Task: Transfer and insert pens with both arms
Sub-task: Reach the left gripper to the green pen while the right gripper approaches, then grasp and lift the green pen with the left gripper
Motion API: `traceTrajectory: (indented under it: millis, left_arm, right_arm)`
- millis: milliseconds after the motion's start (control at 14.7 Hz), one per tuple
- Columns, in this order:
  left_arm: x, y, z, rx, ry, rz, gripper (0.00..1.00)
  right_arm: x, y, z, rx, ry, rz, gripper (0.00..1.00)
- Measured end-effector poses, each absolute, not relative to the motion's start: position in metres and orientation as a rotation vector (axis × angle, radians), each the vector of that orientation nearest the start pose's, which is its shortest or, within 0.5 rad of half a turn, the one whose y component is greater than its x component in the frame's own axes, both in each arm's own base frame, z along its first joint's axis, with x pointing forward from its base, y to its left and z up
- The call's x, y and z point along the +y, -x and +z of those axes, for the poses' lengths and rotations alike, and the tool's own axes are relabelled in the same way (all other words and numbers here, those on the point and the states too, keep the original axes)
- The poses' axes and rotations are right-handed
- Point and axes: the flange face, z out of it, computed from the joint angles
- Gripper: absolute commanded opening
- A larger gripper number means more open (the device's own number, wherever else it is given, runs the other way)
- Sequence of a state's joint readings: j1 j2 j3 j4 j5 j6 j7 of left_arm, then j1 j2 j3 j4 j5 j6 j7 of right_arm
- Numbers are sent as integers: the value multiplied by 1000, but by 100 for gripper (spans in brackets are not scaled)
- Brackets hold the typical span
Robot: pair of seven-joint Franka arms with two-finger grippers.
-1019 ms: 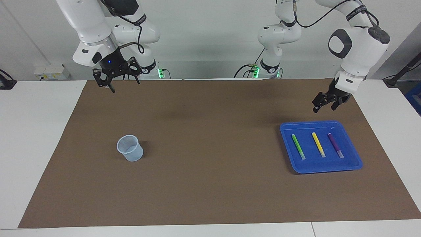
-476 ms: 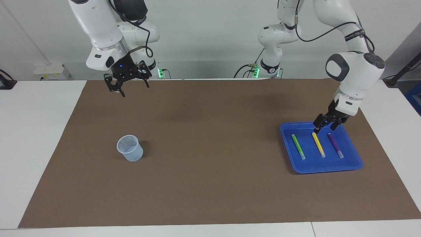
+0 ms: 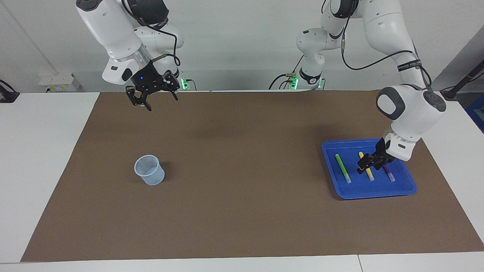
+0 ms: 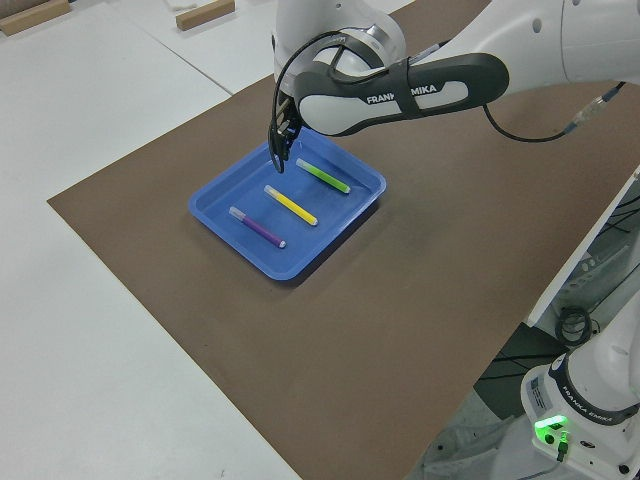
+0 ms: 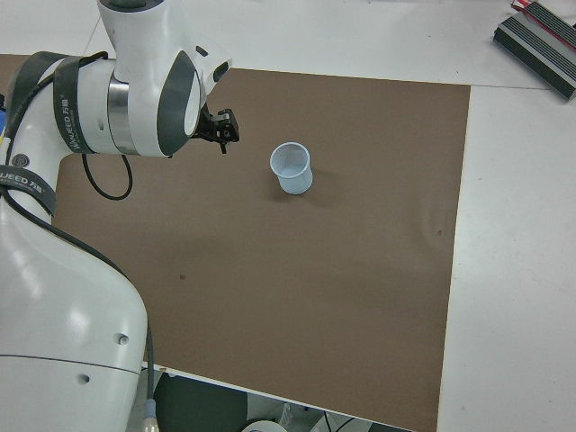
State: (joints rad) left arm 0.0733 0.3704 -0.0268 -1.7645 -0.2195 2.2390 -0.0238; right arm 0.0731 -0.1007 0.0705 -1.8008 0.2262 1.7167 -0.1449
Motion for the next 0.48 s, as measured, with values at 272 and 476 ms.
traceTrajectory:
  millis: [272,476]
  left_arm:
    - [6,-657,347,-349,3311,-114,77]
    - [-4,-646,326,-334,3309,-48,61]
  right_arm:
    - [103,-527,575,-222,2867,-7,100]
    - [105,-528,570,-130,2853,16,100]
